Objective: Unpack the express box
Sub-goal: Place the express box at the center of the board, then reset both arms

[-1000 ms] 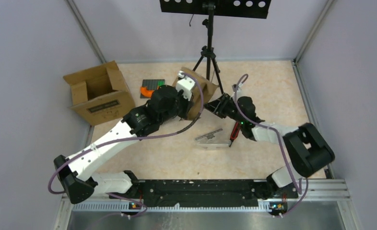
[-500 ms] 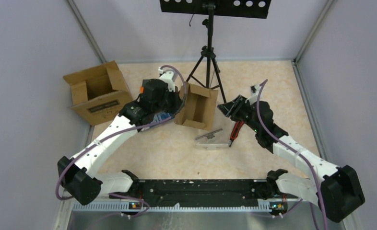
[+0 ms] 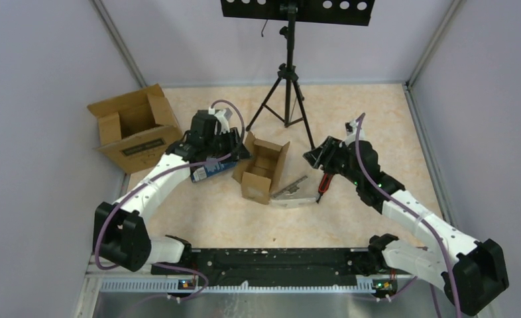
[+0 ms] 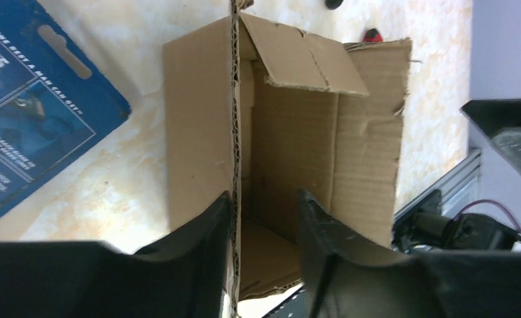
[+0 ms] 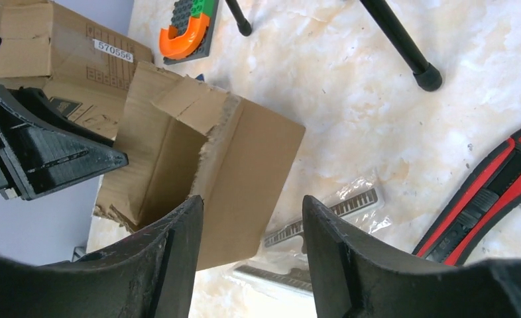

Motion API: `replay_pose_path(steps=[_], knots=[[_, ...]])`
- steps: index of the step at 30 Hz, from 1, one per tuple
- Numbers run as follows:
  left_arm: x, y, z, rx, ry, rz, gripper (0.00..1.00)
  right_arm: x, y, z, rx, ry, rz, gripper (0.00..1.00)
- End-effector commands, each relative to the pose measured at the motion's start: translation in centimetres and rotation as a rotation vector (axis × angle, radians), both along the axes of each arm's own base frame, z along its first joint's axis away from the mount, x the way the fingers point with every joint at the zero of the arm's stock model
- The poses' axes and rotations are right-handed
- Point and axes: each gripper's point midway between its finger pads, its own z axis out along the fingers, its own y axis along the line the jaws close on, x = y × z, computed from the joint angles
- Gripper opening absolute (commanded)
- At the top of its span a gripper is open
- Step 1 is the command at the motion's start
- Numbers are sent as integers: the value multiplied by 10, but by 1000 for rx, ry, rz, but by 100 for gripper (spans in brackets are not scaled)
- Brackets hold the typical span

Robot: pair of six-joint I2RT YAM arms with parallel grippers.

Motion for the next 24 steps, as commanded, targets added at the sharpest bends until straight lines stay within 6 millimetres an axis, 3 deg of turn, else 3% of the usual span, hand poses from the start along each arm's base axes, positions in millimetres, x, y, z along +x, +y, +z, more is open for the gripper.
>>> replay_pose_path(steps=[1, 4, 14, 20, 24], knots=[[0, 5, 5, 11, -12, -21, 56, 2, 0, 36, -10, -86, -3, 56], [4, 8, 18, 36, -66, -28, 96, 2, 2, 40, -21, -90, 2, 57], [20, 32, 104, 117, -311, 51, 99, 1, -1, 83, -38, -151, 1, 62], [16, 39, 134, 108, -412, 74, 98, 1, -8, 98, -60, -174, -19, 64], [15, 40, 138, 117, -424, 70, 98, 0, -10, 103, -61, -179, -26, 66]])
